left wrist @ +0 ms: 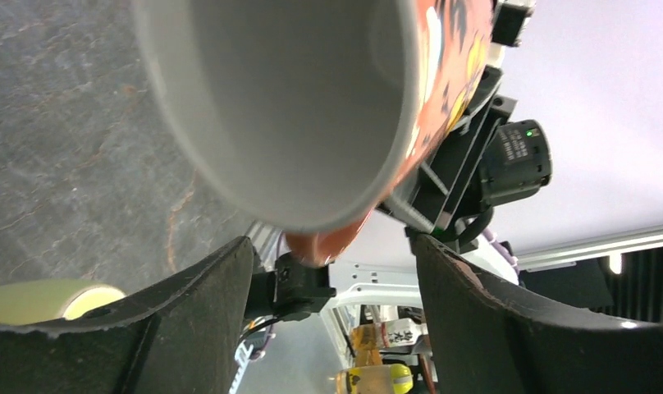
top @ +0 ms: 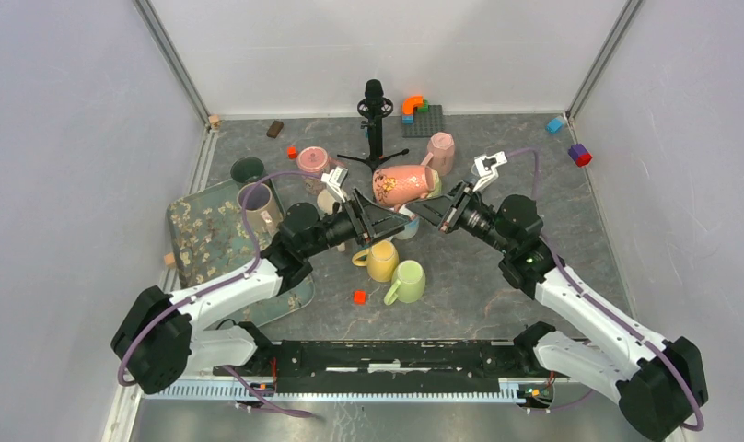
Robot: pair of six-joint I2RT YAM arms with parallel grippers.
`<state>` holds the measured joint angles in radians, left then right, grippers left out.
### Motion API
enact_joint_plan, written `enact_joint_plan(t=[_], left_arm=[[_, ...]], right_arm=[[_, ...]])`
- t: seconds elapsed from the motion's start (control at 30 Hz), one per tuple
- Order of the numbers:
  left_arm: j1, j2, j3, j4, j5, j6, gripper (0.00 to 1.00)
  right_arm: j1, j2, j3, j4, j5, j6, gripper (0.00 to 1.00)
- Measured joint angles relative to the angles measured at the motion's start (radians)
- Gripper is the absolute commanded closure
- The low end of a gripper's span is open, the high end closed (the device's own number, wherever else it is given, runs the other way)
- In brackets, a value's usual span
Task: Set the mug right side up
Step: Turn over the cup at the center of the board.
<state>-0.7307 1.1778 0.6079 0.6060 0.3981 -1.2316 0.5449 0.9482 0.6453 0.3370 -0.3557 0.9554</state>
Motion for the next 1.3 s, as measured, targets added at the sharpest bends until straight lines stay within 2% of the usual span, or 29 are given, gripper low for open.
enact_joint_plan(t=[0.17, 0.33, 0.4, 0.57, 0.77, 0.93, 1.0, 1.1, 1.2, 1.3], left_arm=[[0.000, 0.026, 0.000, 0.092, 0.002, -0.043, 0.32], [0.000, 0.039, -0.002, 0.154, 0.004, -0.071, 0.45], [0.000, 0.039, -0.004, 0.167, 0.004, -0.076, 0.47], [0.004, 0.036, -0.014, 0.198, 0.005, -0.092, 0.64], [0.011, -0.006, -0.015, 0.177, 0.005, -0.092, 0.78], [0.011, -0.031, -0.015, 0.146, 0.004, -0.091, 0.97], [0.011, -0.039, -0.015, 0.132, 0.002, -0.090, 0.98], [0.011, -0.065, -0.015, 0.090, -0.005, -0.068, 0.98], [0.010, -0.116, -0.011, -0.003, -0.018, -0.018, 0.98], [0.011, -0.184, 0.011, -0.145, -0.069, 0.047, 0.98]], right_arm=[[0.053, 0.031, -0.006, 0.045, 0.029, 0.044, 1.00], [0.075, 0.053, -0.007, 0.102, 0.043, 0.077, 1.00], [0.077, 0.057, -0.009, 0.124, 0.043, 0.090, 1.00], [0.077, 0.063, -0.024, 0.180, 0.042, 0.134, 1.00], [0.085, 0.068, -0.025, 0.238, 0.031, 0.173, 1.00], [0.096, 0.069, -0.025, 0.247, 0.023, 0.176, 1.00], [0.099, 0.069, -0.025, 0.246, 0.021, 0.175, 0.94], [0.101, 0.068, -0.025, 0.239, 0.021, 0.168, 0.69], [0.109, 0.063, -0.025, 0.202, 0.022, 0.136, 0.51], [0.109, 0.060, -0.024, 0.131, 0.033, 0.077, 0.41]])
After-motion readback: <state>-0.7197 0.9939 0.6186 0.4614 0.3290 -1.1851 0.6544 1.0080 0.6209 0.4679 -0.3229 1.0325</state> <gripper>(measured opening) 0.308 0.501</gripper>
